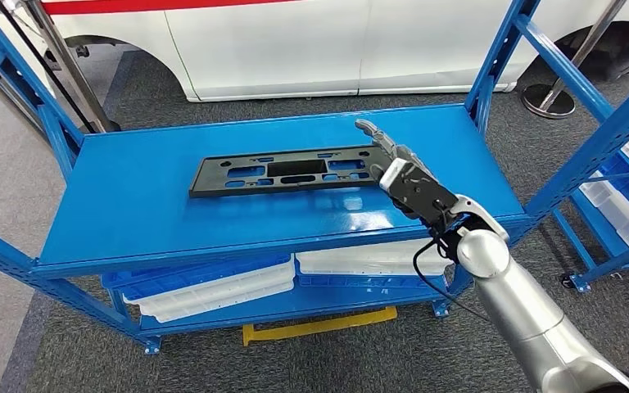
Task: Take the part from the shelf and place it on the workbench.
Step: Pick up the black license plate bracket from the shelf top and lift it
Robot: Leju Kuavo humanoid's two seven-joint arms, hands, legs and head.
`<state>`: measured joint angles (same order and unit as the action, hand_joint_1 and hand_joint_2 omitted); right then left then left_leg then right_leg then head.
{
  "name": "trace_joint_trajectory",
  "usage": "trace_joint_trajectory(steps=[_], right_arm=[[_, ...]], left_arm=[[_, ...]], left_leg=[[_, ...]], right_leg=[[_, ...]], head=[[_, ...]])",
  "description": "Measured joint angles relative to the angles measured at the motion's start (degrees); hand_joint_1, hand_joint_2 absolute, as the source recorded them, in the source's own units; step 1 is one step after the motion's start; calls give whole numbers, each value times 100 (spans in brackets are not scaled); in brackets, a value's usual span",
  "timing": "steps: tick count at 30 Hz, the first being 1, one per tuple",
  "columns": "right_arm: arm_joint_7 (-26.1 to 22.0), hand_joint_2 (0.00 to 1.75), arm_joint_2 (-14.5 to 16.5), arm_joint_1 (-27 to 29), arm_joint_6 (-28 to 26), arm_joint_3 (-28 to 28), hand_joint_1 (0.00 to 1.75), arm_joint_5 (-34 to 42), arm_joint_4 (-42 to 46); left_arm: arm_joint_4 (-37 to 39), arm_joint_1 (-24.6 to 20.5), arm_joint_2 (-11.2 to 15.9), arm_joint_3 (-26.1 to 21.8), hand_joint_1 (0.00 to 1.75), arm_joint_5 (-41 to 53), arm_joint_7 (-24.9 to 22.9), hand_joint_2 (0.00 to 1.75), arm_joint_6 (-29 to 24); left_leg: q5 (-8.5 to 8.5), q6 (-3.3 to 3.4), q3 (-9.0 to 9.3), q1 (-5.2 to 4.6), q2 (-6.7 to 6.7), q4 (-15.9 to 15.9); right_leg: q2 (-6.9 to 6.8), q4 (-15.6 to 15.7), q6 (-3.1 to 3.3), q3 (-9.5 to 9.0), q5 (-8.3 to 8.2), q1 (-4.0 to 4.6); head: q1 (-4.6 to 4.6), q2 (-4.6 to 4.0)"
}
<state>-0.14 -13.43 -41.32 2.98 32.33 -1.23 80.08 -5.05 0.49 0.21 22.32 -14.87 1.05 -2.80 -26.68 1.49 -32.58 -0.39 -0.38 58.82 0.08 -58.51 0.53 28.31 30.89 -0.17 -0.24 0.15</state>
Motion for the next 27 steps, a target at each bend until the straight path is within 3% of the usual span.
trace_joint_trajectory(steps=[11,27], right_arm=[[1,0,486,-687,69,42,0,-233,-1092],[-251,0,571,-419,216,51,0,-238,-1011]], left_arm=[[-42,4,36,122,0,55,19,0,-1],[-48,13,25,134,0,45,138,0,-27]], left_leg=[[0,0,-1,0,-7,1],[0,0,-1,0,-6,1]], right_leg=[[-6,0,0,3,0,0],[-5,4,0,4,0,-1]], head=[[0,0],[0,0]])
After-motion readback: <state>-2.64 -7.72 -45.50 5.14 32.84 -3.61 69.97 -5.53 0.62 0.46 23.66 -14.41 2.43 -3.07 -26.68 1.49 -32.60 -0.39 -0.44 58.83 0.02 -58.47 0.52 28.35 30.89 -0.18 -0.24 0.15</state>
